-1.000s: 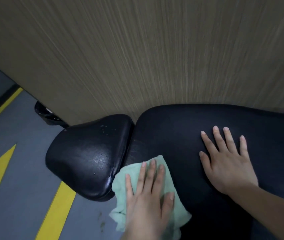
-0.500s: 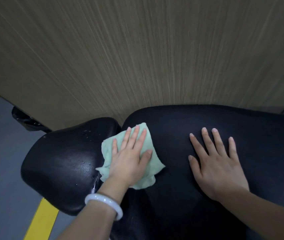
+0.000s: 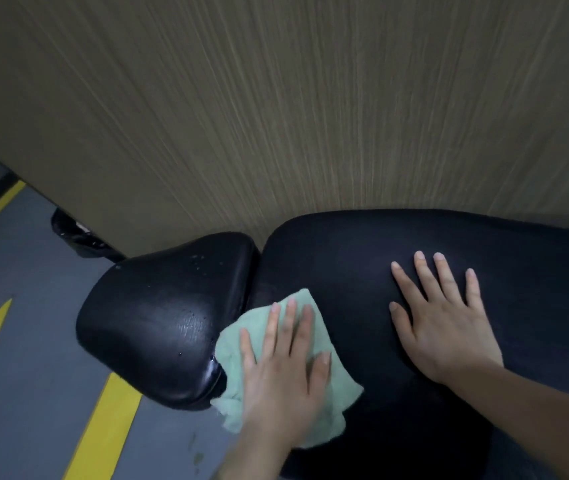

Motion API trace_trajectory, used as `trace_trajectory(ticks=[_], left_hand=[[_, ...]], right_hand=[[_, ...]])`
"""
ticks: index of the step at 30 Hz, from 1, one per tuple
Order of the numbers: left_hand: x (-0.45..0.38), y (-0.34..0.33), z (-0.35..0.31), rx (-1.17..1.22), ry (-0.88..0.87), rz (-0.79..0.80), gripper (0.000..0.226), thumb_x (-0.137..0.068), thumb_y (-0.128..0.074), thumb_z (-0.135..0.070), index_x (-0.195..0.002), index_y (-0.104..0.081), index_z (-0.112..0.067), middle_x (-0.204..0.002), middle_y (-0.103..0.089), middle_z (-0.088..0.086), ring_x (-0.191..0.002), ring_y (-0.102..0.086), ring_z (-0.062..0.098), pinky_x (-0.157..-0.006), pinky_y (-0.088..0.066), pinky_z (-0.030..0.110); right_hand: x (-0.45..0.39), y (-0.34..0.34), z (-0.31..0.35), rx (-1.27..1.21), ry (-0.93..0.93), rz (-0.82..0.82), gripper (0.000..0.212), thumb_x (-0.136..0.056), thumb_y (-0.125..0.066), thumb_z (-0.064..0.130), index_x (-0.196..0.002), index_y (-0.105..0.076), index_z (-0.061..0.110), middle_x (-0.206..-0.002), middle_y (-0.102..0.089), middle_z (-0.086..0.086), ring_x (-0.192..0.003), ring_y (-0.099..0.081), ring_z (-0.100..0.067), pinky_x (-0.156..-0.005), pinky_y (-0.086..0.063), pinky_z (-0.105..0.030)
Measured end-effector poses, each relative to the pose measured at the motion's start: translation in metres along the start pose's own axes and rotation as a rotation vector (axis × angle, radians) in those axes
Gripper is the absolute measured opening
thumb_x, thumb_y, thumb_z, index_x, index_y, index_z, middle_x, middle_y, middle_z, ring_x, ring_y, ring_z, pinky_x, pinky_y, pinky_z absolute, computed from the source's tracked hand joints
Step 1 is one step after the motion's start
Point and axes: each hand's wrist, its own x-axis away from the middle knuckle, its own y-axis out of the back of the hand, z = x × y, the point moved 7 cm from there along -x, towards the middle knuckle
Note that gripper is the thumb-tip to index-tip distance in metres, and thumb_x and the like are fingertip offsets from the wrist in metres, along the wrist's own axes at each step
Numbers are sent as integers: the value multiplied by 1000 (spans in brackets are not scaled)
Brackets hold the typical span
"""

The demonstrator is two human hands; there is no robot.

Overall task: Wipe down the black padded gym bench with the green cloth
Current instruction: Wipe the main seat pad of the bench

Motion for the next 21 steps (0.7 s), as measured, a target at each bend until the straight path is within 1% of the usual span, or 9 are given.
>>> trace_trajectory(ticks=[1, 3, 6, 8, 10, 12, 14, 18, 21], left_hand=[[10, -2, -3, -6, -4, -5, 60, -96, -24, -51, -148, -31, -24, -156, -27, -4, -144, -20, 16, -104, -16, 54], [22, -4, -7, -21, -11, -35, 60, -93, -31, -49, -147, -35, -24, -155, -31, -3, -143, -24, 17, -103, -19, 53], [20, 0, -8, -22, -41, -68, 61, -93, -32, -51, -149, -29, -27, -157, -25, -6, -145, -18, 16, -105, -14, 54], [11, -1, -5, -22, -70, -33, 62, -93, -30, -53, -151, -24, -30, -159, -18, -9, -146, -13, 15, -106, -11, 54], [-1, 0, 0, -16, -87, 10, 63, -93, -24, -57, -151, -14, -35, -160, -7, -14, -147, -3, 11, -109, -6, 52], [-19, 3, 5, -28, -92, 10, 65, -89, -10, -62, -148, 7, -43, -157, 15, -21, -143, 17, 4, -114, 3, 50], [-36, 6, 9, -39, -84, 26, 64, -83, 1, -64, -141, 21, -46, -152, 26, -24, -138, 30, 0, -116, 9, 49], [-67, 12, 13, -37, -93, 31, 68, -81, 3, -64, -145, 16, -45, -154, 22, -23, -138, 29, -1, -116, 10, 47], [-85, 14, 15, -26, -102, 53, 65, -87, -4, -61, -148, 11, -43, -155, 20, -22, -138, 28, -1, -116, 9, 48]], right_hand=[[0, 0, 0, -3, -1, 9, 62, -95, -13, 50, -149, -30, 25, -155, -28, -7, -146, -15, -27, -115, -5, -51], [-1, 2, 0, -16, -3, 13, 64, -94, -10, 51, -150, -27, 26, -157, -25, -6, -147, -12, -26, -116, -3, -51], [-1, 1, 0, -29, -2, 32, 66, -92, -5, 52, -152, -19, 27, -159, -18, -5, -148, -6, -25, -117, 0, -50], [-1, 1, 0, -28, 1, 27, 66, -93, -7, 51, -151, -22, 26, -158, -21, -6, -148, -9, -26, -117, -3, -51], [-1, 0, 0, -22, -2, 23, 64, -94, -12, 50, -150, -30, 24, -156, -28, -8, -146, -16, -28, -116, -7, -52], [-2, -1, -1, -12, 0, 13, 62, -95, -17, 49, -148, -35, 22, -153, -33, -10, -144, -22, -30, -114, -9, -53], [-2, -1, 0, -8, 10, -10, 60, -96, -20, 48, -147, -37, 20, -152, -35, -11, -143, -24, -31, -113, -11, -53], [-2, 0, 0, -16, 22, -74, 59, -96, -23, 46, -145, -39, 18, -150, -38, -12, -142, -26, -31, -112, -13, -54], [-2, 2, 1, -14, 30, -82, 59, -96, -23, 45, -145, -40, 18, -149, -39, -13, -142, -28, -32, -111, -15, -54]])
